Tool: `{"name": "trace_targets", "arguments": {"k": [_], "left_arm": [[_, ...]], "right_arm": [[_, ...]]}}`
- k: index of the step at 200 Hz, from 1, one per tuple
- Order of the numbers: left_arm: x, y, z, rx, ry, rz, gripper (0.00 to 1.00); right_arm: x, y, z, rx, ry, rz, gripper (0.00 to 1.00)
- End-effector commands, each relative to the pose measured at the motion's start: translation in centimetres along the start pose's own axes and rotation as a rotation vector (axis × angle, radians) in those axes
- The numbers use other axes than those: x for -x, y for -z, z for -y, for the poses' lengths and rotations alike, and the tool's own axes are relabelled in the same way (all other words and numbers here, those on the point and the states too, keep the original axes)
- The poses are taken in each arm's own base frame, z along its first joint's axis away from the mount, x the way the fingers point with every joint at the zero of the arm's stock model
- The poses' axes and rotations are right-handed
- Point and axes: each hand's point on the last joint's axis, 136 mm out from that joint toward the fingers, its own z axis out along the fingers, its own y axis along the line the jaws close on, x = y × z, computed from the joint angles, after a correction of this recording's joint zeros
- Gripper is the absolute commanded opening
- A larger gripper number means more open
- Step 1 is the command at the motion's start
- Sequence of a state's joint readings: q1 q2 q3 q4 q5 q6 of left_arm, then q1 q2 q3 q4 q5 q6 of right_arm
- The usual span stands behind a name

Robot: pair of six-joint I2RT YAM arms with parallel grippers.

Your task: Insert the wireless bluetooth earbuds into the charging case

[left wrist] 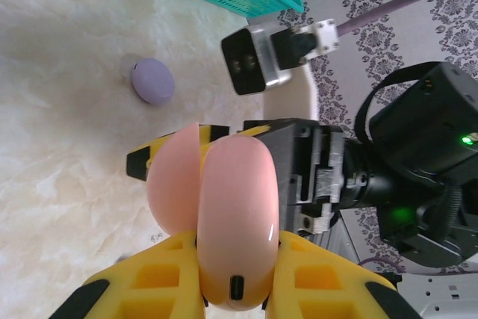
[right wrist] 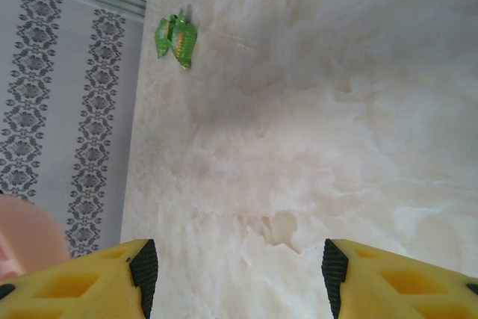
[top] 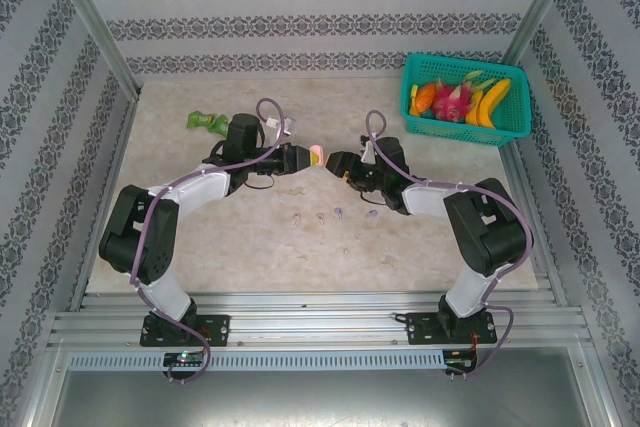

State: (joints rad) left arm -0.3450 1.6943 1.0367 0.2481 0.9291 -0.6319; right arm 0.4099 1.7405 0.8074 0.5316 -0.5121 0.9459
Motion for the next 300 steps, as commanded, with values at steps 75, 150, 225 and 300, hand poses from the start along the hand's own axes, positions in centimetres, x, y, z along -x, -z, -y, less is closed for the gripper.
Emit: {"name": "trace_targets", "arguments": {"k": [75, 150, 225, 300], "left_arm": [[1.5, 0.4, 2.5, -0.065, -0.074, 0.029, 0.00], [2.0, 0.0, 3.1, -0.123, -0.055, 0.034, 0.00], [1.9, -0.2, 2.9, -0.129, -0.040, 0.025, 0.00], [2.0, -0.1, 3.2, -0.135, -0.043, 0.029, 0.00]], "right_arm": [[0.9, 3.5, -2.1, 0.079, 0.036, 0.037, 0.60], [0.5, 4.1, -5.4, 0.224, 0.123, -0.013, 0.49], [0.6, 3.3, -7.3, 0.259, 0.141, -0.027, 0.46], [0.4, 1.9, -6.9, 0.244, 0.124, -0.037, 0.40]]}}
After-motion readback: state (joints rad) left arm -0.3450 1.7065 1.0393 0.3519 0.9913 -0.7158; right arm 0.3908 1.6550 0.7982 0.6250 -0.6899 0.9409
